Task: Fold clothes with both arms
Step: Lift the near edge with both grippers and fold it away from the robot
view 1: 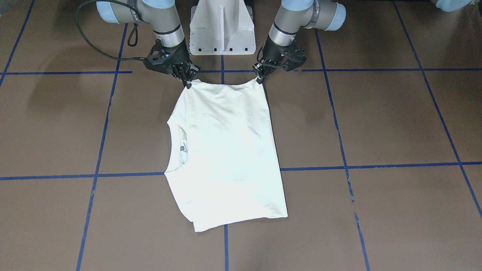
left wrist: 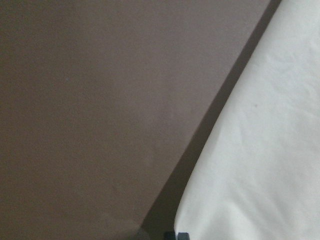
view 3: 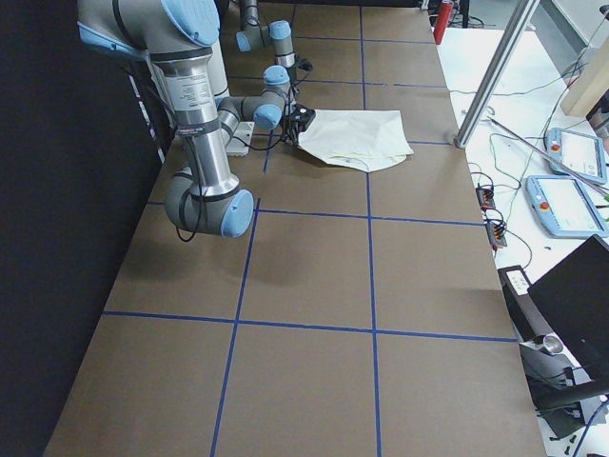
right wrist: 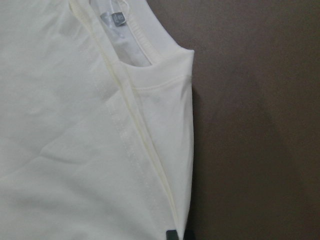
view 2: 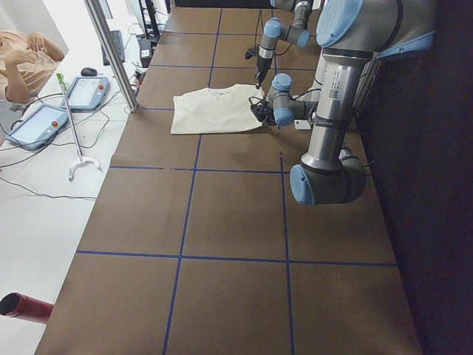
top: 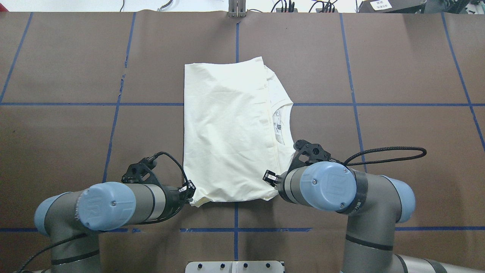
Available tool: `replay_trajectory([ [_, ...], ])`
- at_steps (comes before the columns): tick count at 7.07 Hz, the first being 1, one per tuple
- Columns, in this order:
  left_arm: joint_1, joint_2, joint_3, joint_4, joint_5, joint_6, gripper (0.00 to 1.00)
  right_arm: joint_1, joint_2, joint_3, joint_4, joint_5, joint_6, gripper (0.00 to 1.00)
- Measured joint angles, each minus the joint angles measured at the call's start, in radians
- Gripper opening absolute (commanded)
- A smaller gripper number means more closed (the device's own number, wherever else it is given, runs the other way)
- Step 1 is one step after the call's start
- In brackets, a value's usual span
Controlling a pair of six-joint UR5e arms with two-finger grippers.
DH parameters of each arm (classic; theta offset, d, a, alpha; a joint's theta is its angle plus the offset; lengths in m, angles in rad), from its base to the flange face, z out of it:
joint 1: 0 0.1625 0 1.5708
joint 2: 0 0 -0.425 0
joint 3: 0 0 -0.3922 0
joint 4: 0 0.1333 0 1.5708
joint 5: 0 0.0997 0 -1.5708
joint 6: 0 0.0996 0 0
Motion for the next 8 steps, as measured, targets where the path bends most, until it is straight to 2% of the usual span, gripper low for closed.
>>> replay_trajectory([
  [3,0.002,0.071,-0.219,0.013,-0.046,-0.054,0.00,-0.090,-0.073,0.174,-0.042,-0.072,0.110,0.00],
  [4,-0.030,0.054,-0.226,0.036,-0.055,-0.032,0.00,-0.060,-0.062,0.200,-0.081,-0.081,0.121,0.00],
  [5,-0.089,0.006,-0.175,0.053,-0.059,0.016,0.00,0.007,-0.031,0.174,-0.102,-0.074,0.095,0.00],
  [8,-0.260,-0.164,0.046,0.063,-0.064,0.152,0.00,0.243,0.122,-0.060,-0.099,0.057,-0.057,0.00],
])
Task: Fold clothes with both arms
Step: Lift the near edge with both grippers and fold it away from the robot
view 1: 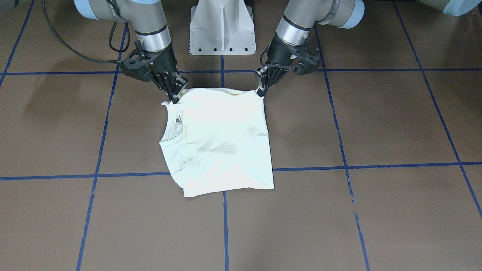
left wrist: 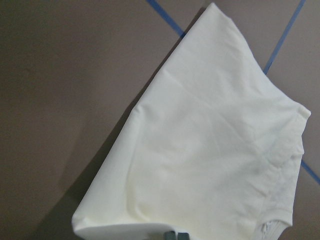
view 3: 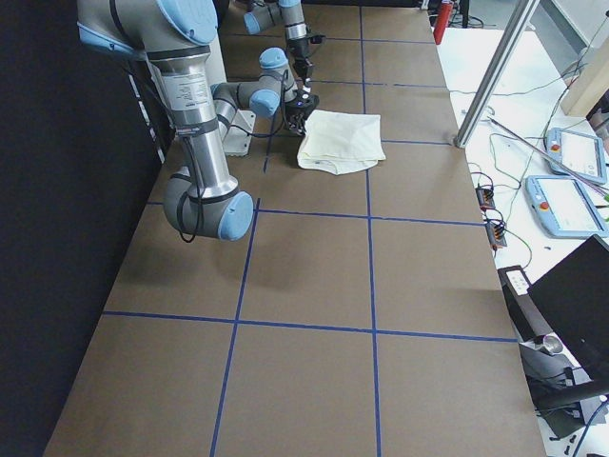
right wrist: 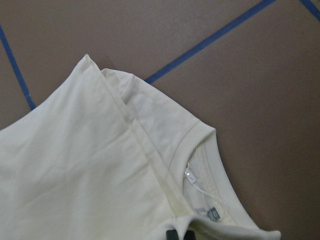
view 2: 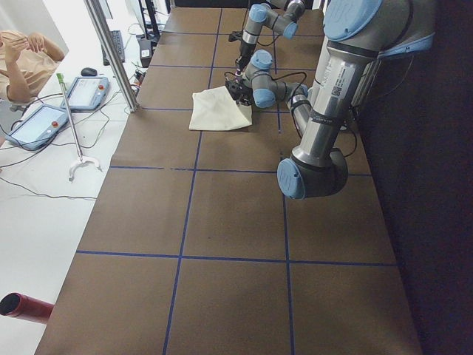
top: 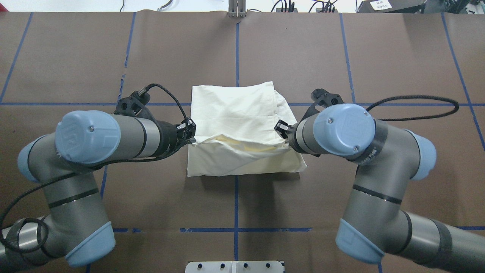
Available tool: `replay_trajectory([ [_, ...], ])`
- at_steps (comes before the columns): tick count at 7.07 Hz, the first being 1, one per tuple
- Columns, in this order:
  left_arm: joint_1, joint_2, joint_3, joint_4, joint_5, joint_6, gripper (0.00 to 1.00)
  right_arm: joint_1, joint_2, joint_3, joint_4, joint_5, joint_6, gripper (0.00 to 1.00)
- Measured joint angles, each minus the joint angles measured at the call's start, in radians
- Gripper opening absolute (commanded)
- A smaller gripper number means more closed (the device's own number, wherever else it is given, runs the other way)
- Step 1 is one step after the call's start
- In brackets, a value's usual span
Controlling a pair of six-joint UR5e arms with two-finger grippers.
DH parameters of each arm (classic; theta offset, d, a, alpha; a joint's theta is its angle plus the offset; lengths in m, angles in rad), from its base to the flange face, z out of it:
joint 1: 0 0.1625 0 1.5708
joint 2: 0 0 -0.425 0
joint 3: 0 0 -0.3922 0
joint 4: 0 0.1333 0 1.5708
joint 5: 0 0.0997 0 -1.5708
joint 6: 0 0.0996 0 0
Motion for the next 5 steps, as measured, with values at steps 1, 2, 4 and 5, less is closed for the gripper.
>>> replay_trajectory([
  [1,-0.047,-0.042,0.073,-0.005,0.000,0.054,0.00,0.053,0.055,-0.093,0.005,0.044,-0.030,0.00],
  [2,-0.087,-0.081,0.157,-0.018,0.000,0.107,0.00,0.094,0.113,-0.202,0.032,0.079,-0.046,0.00],
  [4,-0.133,-0.134,0.336,-0.114,0.002,0.167,0.00,0.141,0.186,-0.420,0.168,0.133,-0.059,0.00],
  [5,-0.151,-0.162,0.415,-0.161,0.002,0.193,0.00,0.149,0.207,-0.496,0.214,0.140,-0.075,0.00],
])
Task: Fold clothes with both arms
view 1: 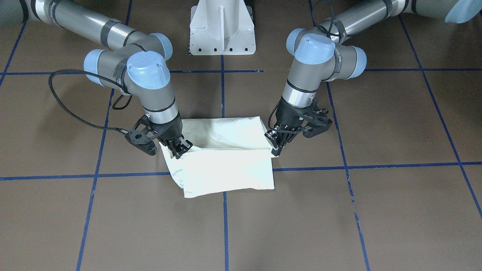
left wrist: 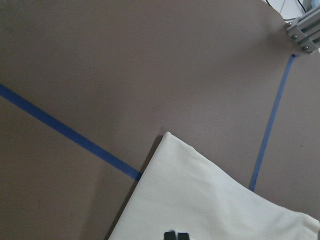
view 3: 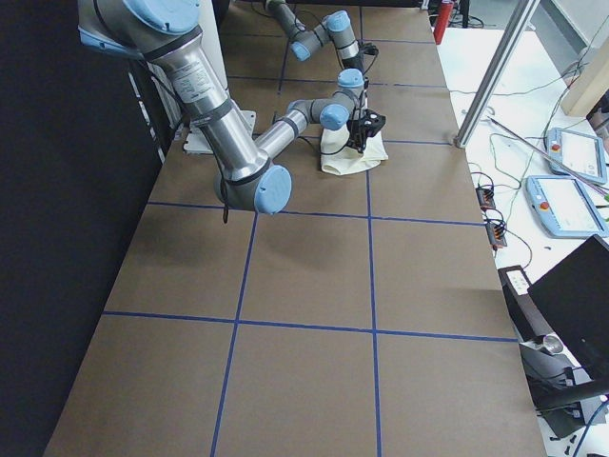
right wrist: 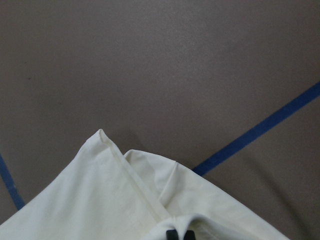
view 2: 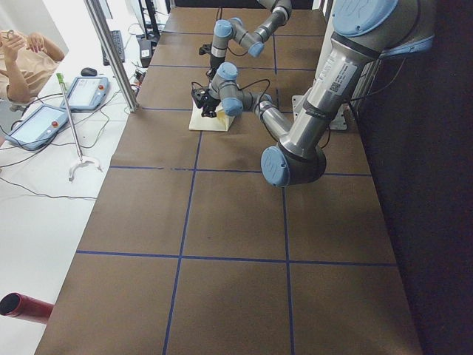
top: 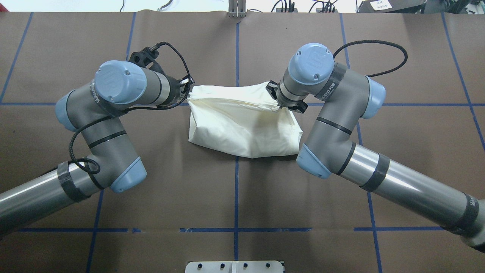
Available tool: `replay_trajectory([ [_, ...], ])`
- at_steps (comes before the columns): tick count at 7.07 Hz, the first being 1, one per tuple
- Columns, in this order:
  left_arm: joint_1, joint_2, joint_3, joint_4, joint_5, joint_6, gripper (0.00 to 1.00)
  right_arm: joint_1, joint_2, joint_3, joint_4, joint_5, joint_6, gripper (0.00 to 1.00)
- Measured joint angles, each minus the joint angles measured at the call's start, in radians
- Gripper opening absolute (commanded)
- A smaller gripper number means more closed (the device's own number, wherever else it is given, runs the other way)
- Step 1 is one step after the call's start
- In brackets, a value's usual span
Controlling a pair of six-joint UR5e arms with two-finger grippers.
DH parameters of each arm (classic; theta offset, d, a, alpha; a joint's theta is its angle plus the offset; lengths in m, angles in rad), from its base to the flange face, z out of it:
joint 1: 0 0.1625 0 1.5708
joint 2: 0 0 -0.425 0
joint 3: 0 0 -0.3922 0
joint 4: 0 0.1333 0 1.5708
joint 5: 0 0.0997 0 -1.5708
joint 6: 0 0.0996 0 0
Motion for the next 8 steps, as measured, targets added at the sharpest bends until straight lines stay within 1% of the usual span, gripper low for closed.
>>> replay_trajectory([
  [1,-0.011,-0.027,0.056,-0.020,0.001,0.034,0.26,0.004,0.022,-0.052,0.018,0.003,-0.019,0.00],
  [2,-0.023,-0.047,0.097,-0.040,0.002,0.066,0.44,0.007,0.035,-0.080,0.024,0.005,-0.036,0.00],
  [3,-0.043,-0.052,0.119,-0.100,-0.011,0.087,0.42,0.010,0.040,-0.092,0.026,0.006,-0.052,0.00],
  [4,-0.061,-0.022,0.123,-0.209,-0.056,0.096,0.00,0.011,0.042,-0.098,0.027,0.006,-0.060,0.00],
  [5,-0.067,0.042,0.121,-0.336,-0.112,0.100,0.00,0.012,0.042,-0.101,0.027,0.006,-0.062,0.00],
  [6,-0.064,0.091,0.122,-0.425,-0.139,0.118,0.00,0.012,0.043,-0.103,0.027,0.006,-0.063,0.00],
  [8,-0.029,0.117,0.125,-0.483,-0.153,0.177,0.00,0.012,0.044,-0.104,0.027,0.006,-0.064,0.00],
])
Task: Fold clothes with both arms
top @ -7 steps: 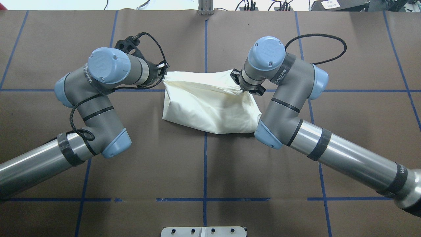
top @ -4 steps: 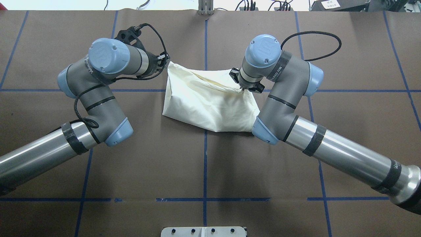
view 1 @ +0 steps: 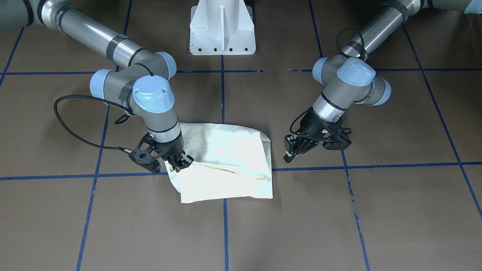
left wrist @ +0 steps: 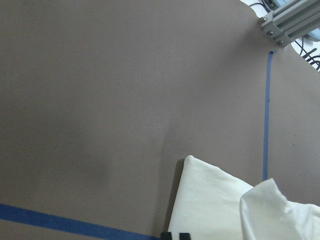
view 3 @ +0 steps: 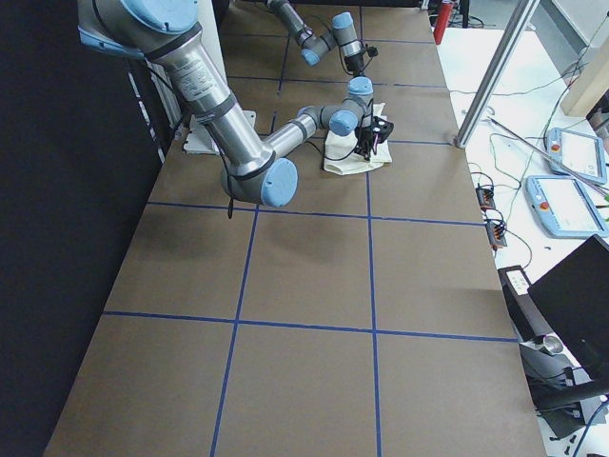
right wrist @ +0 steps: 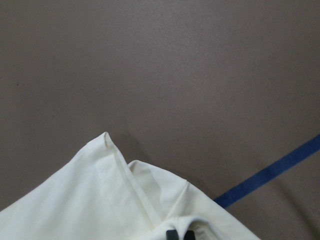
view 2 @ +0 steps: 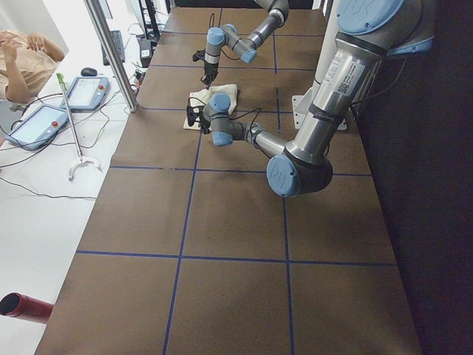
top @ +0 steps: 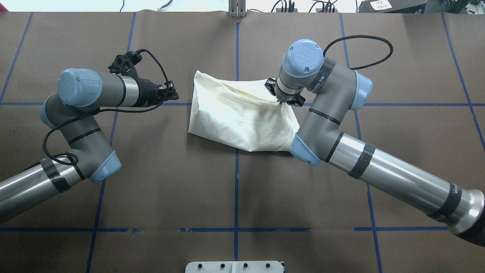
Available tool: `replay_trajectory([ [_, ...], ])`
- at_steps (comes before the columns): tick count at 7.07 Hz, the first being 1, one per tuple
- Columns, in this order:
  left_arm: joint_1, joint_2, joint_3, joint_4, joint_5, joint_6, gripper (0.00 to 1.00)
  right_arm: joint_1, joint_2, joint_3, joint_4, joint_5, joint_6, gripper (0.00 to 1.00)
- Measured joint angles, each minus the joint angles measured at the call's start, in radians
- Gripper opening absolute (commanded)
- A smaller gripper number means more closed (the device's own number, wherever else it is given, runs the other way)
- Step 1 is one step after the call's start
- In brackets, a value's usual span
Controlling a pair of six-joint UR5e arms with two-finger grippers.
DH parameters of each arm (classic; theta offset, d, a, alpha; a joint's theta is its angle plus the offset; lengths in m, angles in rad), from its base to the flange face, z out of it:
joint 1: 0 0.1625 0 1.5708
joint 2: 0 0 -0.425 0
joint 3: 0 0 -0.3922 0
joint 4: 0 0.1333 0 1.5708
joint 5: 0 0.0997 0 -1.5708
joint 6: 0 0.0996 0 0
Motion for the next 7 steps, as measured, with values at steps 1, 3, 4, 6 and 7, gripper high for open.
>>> replay_trajectory([
  [1,0.028,-0.005,0.004,-0.015,0.000,0.010,0.00,0.001,0.000,0.000,0.000,0.000,0.000,0.00],
  [3,0.063,-0.019,0.023,-0.082,-0.001,0.012,0.00,0.001,0.000,0.000,0.000,0.000,0.000,0.00],
  [4,0.080,-0.028,0.027,-0.118,-0.001,0.009,0.00,0.001,0.001,0.001,0.000,0.000,0.001,0.00],
  [6,0.124,-0.021,0.030,-0.171,-0.015,0.011,0.00,0.000,0.001,0.001,0.000,0.000,0.000,0.00],
  [7,0.149,0.011,0.030,-0.216,-0.064,0.016,0.00,0.000,0.001,0.001,0.000,0.000,0.000,0.00],
])
